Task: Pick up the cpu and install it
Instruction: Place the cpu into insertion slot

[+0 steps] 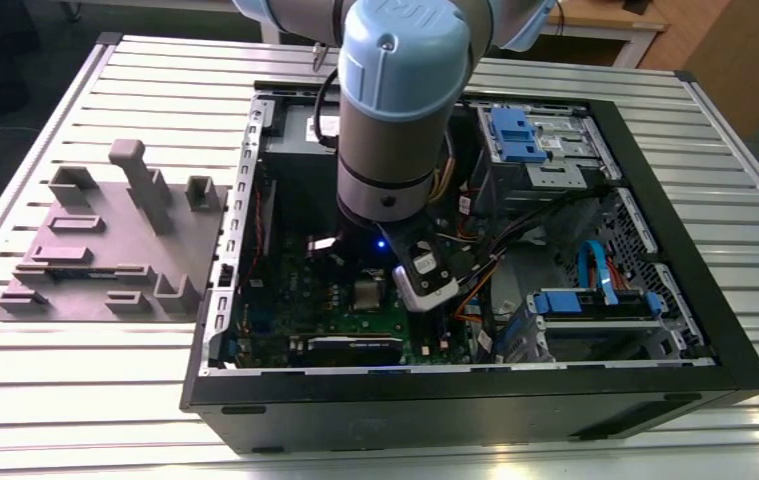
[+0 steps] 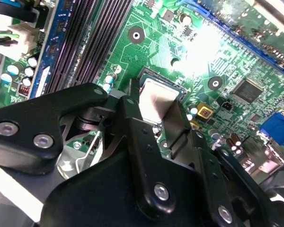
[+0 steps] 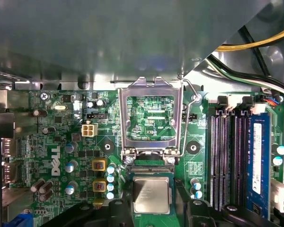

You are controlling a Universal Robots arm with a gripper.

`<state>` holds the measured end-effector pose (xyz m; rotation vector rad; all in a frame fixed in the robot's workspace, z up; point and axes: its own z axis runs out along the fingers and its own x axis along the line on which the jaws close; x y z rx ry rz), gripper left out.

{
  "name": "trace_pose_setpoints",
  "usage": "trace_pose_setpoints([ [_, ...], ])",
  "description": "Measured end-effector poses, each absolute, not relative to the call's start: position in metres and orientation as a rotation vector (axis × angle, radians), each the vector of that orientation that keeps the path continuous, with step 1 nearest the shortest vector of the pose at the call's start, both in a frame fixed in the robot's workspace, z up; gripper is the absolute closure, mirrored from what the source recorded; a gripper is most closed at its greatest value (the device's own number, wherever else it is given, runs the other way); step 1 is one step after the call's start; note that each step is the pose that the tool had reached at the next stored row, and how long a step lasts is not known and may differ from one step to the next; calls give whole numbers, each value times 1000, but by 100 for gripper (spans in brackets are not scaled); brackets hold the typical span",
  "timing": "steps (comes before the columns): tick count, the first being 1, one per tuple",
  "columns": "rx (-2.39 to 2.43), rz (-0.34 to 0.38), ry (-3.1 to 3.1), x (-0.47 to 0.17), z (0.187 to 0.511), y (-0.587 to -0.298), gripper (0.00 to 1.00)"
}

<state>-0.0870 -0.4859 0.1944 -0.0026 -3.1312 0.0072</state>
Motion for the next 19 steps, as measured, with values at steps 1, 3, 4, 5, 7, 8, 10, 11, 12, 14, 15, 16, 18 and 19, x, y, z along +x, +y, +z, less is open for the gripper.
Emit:
trace_pose_setpoints([
  [1,-3,7,-3131,-87,195,-486,55],
  [3,-3,7,-3130,-87,196,-486,57],
  [4,-3,7,-3130,-87,196,-486,57],
  [5,-3,7,-3130,-87,196,-486,57],
  [7,-3,7,-3130,-87,195,-486,57],
  [8,-3,6,-3130,-87,195,-486,57],
  [10,-3,6,-3130,-87,194,-486,57],
  [11,-3,7,-3130,-87,193,-486,57],
  [12,-3,6,-3129,-87,193,-486,56],
  [14,-3,6,-3130,-87,193,-486,51],
  [15,-3,6,-3130,-87,192,-486,51],
  [16,-3,6,-3130,-87,192,-486,44],
  [18,-3,6,-3130,-87,191,-486,44],
  [19,-3,6,-3130,-87,191,-486,44],
])
